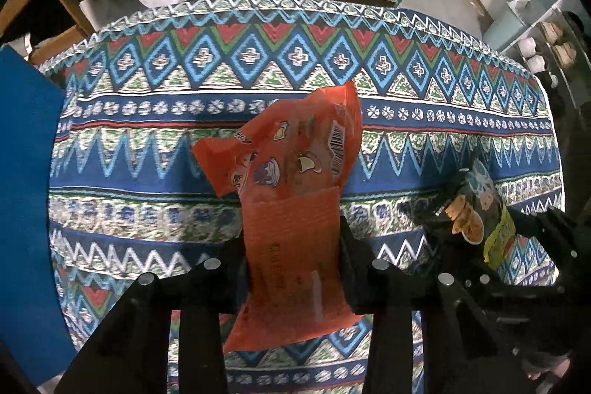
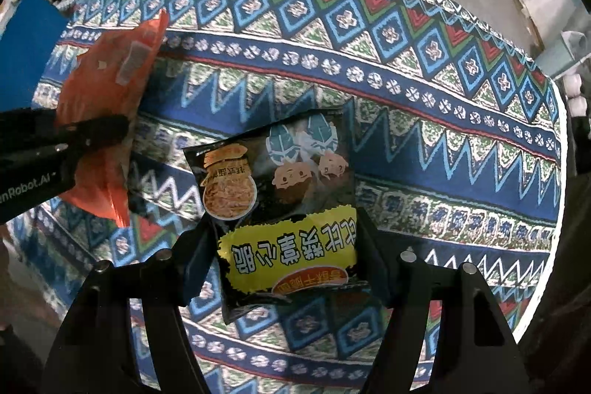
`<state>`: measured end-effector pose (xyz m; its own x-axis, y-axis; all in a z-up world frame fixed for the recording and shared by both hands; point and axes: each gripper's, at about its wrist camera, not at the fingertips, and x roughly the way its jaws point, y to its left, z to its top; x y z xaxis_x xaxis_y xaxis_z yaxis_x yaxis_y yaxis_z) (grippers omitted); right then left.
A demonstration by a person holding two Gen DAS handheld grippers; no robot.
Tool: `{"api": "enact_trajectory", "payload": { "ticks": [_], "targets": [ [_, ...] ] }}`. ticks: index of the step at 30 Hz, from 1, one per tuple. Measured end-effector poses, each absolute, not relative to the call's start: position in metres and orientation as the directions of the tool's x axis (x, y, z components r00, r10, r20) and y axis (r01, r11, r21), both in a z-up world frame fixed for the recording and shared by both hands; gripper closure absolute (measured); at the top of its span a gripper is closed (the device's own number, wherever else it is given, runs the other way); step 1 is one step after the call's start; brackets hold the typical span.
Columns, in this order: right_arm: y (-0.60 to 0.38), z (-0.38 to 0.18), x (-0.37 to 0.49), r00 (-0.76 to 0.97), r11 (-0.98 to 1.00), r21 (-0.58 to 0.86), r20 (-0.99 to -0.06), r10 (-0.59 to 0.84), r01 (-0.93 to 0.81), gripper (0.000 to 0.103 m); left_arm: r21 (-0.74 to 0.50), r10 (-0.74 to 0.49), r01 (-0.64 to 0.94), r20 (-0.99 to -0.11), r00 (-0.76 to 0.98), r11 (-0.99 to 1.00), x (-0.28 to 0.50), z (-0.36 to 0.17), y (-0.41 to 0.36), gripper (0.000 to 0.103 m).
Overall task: Organize snacks
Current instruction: 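Lift the red and black bags and carry them over the box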
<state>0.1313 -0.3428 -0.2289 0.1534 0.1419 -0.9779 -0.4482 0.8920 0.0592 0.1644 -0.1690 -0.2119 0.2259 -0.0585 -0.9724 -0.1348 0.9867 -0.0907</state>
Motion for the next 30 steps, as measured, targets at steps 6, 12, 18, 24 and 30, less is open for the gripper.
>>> {"api": "enact_trajectory", "payload": {
  "ticks": [6,12,18,24,30],
  "targets": [
    [-0.321,-0.209,0.136,0.169,0.896,0.059,-0.975,0.147,-0.439,0.033,-0.093,-0.059,-0.118,-0.964,0.259,0.989,0.144,-0.183,-0.136,0.063],
    [-0.293,-0.176,0.138,0.201,0.893,0.061,-0.965,0.166,-0.446,0.033,-0.098,-0.063,-0.107,-0.956,0.287,0.989,0.126,-0.157,-0.104,0.063],
    [-0.256,-0.142,0.132,0.236,0.87,0.073,-0.949,0.211,-0.488,0.033,-0.11,-0.067,-0.12,-0.946,0.317,0.987,0.108,-0.126,-0.073,0.063],
    [-0.219,-0.116,0.124,0.251,0.836,0.089,-0.932,0.262,-0.542,0.033,-0.12,-0.066,-0.132,-0.932,0.355,0.984,0.099,-0.106,-0.059,0.063],
    [-0.19,-0.09,0.111,0.263,0.806,0.104,-0.914,0.309,-0.583,0.033,-0.14,-0.069,-0.161,-0.922,0.382,0.977,0.087,-0.088,-0.036,0.063]
  ]
}}
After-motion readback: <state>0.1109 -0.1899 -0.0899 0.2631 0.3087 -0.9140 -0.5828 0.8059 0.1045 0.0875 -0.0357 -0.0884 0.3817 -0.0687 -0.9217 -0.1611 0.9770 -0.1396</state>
